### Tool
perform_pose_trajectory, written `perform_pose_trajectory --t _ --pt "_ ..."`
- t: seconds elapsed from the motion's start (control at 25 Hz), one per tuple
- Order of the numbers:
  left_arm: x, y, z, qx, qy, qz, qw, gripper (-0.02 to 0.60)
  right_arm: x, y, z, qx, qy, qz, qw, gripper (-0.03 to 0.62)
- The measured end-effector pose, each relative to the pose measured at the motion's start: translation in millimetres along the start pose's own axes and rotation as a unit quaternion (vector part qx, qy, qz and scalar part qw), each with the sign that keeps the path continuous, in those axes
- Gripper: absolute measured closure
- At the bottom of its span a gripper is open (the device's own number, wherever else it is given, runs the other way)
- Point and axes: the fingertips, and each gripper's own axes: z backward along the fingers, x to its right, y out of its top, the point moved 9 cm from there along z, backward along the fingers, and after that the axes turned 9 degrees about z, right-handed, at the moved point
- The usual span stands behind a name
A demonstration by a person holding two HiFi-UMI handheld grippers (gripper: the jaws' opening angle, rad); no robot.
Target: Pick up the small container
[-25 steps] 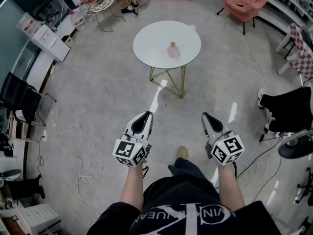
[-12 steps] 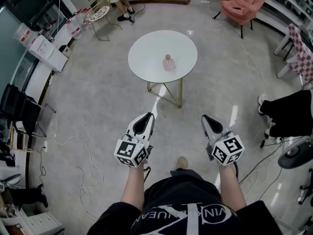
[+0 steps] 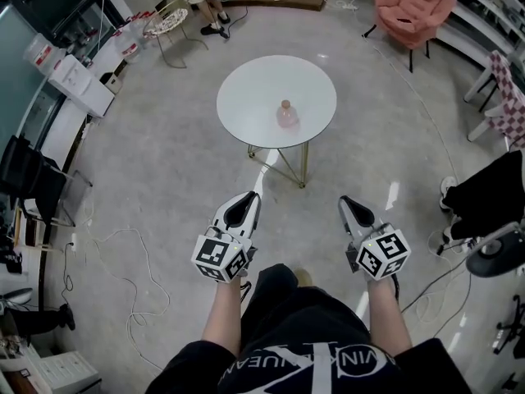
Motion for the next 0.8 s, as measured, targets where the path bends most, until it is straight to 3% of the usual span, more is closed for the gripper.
perform_pose_trajectory --t 0.32,0.8 --pt "-34.4 -3.0 -10.8 -0.013 0.013 0.017 0.9997 0.552 -2.4 -2.7 -39.7 -0.023 0.029 -0.001 0.999 0.588" --pt "-91.9 18.1 -110.7 -0.025 -0.017 0.034 0.999 0.552 50.6 18.9 -120.3 -0.048 0.031 0.006 0.998 0.588"
